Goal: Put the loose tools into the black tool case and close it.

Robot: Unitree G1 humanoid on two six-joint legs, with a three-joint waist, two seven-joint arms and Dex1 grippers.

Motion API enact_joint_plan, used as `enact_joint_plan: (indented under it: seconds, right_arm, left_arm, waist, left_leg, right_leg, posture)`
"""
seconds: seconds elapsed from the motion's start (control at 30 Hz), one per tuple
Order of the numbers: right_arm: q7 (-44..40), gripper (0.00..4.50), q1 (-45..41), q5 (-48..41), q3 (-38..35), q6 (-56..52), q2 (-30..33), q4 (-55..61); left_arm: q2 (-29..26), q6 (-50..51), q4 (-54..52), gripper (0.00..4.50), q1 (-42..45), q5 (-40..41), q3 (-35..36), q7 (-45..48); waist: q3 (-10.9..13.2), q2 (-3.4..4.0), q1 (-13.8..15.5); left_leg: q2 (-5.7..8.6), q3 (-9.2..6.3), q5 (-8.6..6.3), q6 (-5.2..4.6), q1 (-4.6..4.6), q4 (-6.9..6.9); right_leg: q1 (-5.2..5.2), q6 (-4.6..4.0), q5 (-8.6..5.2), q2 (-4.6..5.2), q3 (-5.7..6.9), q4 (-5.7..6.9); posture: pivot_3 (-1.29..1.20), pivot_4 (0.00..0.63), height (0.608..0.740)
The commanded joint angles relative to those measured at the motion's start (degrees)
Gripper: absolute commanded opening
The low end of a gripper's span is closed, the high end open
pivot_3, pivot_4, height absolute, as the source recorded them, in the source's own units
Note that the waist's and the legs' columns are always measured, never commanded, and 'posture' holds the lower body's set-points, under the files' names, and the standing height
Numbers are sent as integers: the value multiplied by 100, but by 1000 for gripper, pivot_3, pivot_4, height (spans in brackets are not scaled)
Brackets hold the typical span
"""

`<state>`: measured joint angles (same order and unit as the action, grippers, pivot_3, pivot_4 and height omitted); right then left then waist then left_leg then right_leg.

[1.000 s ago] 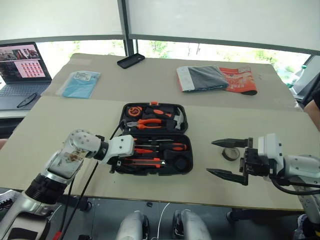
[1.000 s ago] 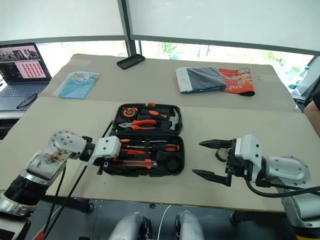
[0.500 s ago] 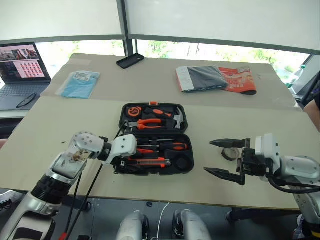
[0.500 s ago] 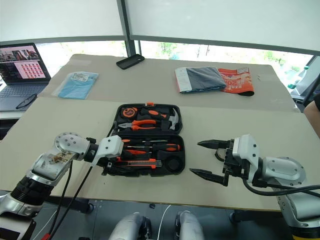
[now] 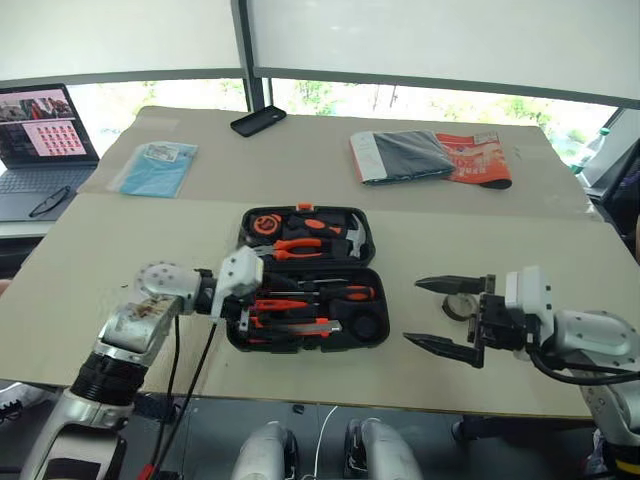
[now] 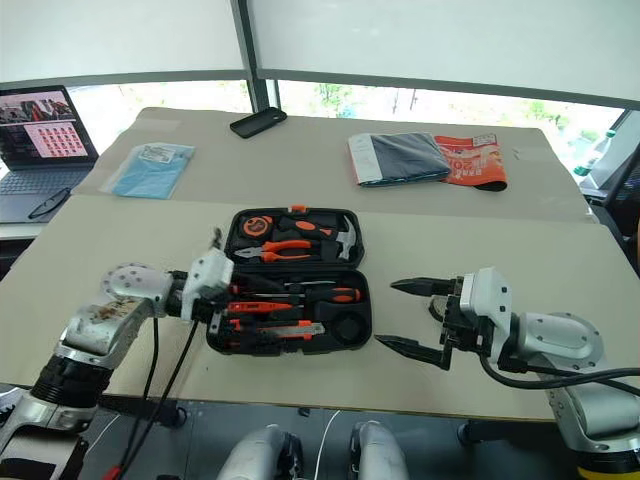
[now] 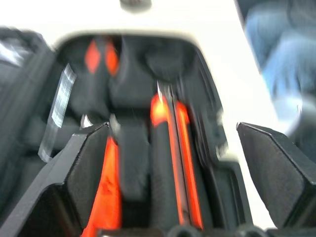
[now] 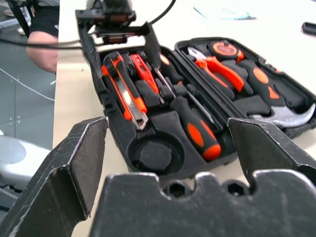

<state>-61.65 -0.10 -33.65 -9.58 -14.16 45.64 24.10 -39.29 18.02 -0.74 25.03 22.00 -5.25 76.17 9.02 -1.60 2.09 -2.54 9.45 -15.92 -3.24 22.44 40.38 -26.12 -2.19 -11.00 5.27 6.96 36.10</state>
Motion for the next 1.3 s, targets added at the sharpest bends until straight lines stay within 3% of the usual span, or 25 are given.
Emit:
enact_joint_plan:
  seconds: [0.03, 0.07, 0.4, 0.8, 1.03, 1.13, 1.23, 1.3]
  right_arm:
    - [-1, 4500, -129, 44, -33, 120, -29, 30]
    - [5, 4500, -132, 60, -29, 128, -48, 27]
    - [44, 4500, -63, 136, -35, 94, -164, 35]
    - [133, 4500, 17, 136, 30, 44, -208, 152]
    - [286, 4500, 173, 145, 11, -33, -207, 290]
    - [355, 4500, 261, 159, -76, -34, -174, 317]
    - [410, 4500, 613, 177, -471, 59, -121, 271]
    - [415, 4500, 1018, 306, -898, 318, -174, 103]
  left_arm:
    - [11, -369, 127, 3945, 92, 102, 172, 122]
    - [40, -492, 140, 3809, 70, 69, 143, 141]
    - [299, -1172, 307, 135, -389, -265, -271, 157]
    - [315, -1835, 1088, 49, -419, -1126, -756, -66]
    - [128, -512, 753, 49, -369, -1567, -1455, -127]
    - [272, -729, 812, 49, -344, -1478, -1330, -269]
    - [531, -1248, 965, 49, -295, -1052, -714, -506]
    - [600, -1526, 924, 555, -372, -688, -248, -500]
  waist:
    - [0, 0, 1]
    - [0, 0, 1]
    - [0, 0, 2]
    - [-5, 7, 5]
    - [-43, 48, 17]
    - [-72, 89, 17]
    - [-75, 95, 53]
    - [-74, 93, 67]
  left_leg:
    - [0, 0, -1, -1, -1, 0]
    - [1, 0, -3, -4, -1, 0]
    - [1, 1, -4, -6, 0, 1]
    - [-4, -2, -12, -21, -17, 1]
    - [-3, -3, -16, -28, -34, 1]
    - [-3, -4, -24, -36, -70, -8]
    - [-2, -9, -45, -2, -89, -18]
    - [0, -12, -45, -9, -80, -16]
  right_leg:
    - [1, 0, 0, 0, 0, 1]
    - [1, 1, 0, 1, 0, 0]
    - [1, 1, 2, 1, 0, 0]
    - [11, 1, 2, 3, -2, 7]
    - [36, 2, 2, 3, 1, 2]
    - [73, 1, -2, 8, -1, -13]
    - [91, -6, -8, 16, 2, -25]
    - [88, -2, -6, 24, 4, -28]
  posture:
    - [0, 150, 740]
    - [0, 150, 740]
    - [0, 150, 740]
    - [0, 150, 740]
    - [0, 150, 740]
    - [0, 150, 740]
    - [0, 150, 740]
    - [0, 150, 740]
